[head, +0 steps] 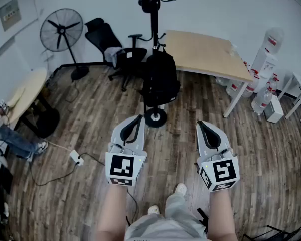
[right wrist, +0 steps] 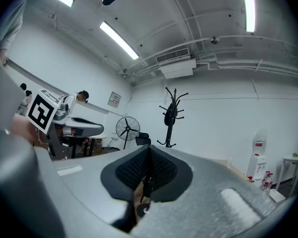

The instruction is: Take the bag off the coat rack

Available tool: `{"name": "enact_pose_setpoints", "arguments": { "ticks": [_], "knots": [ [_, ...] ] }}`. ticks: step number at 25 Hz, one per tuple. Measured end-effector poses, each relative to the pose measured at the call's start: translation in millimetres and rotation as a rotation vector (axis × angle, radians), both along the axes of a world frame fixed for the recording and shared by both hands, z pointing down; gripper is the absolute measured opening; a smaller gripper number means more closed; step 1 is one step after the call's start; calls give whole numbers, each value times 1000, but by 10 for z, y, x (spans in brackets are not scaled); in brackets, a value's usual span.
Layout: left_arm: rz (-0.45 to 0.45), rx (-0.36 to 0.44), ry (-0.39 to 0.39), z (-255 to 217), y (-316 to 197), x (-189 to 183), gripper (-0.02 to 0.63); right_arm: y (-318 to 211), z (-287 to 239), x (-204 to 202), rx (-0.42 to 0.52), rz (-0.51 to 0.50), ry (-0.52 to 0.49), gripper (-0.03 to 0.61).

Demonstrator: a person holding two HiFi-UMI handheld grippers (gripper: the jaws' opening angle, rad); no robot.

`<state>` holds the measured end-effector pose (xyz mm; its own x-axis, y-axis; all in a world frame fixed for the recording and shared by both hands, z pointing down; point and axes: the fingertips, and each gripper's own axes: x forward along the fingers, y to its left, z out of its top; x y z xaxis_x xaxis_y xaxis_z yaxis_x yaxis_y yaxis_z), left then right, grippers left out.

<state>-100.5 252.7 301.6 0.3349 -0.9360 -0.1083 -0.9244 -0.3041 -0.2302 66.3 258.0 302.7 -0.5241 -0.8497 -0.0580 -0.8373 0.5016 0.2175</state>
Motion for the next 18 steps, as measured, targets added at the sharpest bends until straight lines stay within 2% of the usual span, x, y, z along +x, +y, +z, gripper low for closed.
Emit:
{"name": "enact_pose_setpoints", "arguments": {
  "ticks": [9,18],
  "knots": [
    [1,23,24,-28,27,-79,17,32,-49,143,10,52,-51,2],
    [-37,-6,38,31,-659,20,17,-672,-8,294,19,52,8,2]
  ]
}}
